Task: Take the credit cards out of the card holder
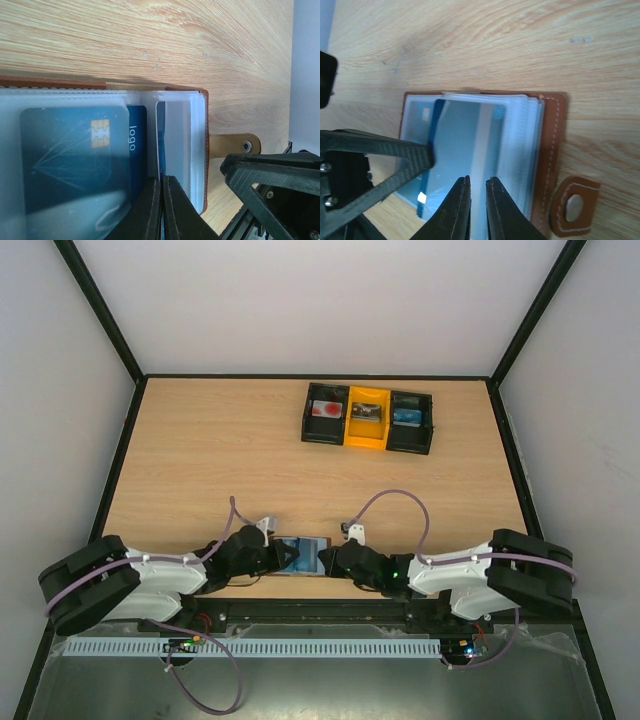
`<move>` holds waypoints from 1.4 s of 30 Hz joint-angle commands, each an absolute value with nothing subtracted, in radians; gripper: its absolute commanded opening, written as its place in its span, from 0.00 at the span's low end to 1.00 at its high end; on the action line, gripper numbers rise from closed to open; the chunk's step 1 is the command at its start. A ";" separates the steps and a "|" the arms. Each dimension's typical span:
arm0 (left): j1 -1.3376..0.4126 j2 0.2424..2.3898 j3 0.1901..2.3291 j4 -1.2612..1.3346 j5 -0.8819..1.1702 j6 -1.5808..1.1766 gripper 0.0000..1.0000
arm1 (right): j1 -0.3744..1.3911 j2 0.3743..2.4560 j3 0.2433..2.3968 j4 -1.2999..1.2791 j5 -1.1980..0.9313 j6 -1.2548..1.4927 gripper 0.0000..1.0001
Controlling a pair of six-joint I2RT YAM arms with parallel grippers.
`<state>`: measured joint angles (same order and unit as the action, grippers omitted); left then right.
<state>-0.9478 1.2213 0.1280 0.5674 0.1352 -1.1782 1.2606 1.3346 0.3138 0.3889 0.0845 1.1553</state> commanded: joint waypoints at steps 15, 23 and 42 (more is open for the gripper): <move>-0.943 1.246 0.161 0.483 0.096 -1.149 0.03 | 1.264 1.507 0.373 0.195 0.141 1.168 0.05; -0.939 1.183 0.178 0.405 0.093 -1.128 0.03 | 1.266 1.468 0.340 0.123 0.199 1.184 0.02; -0.917 1.191 0.112 0.630 0.223 -1.189 0.03 | 1.266 1.256 0.270 0.336 0.120 1.197 0.15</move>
<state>-0.9241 1.1873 0.1394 0.5415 0.1852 -1.1580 1.2633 1.3300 0.3099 0.3187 0.1333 1.1767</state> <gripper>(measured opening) 0.028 0.127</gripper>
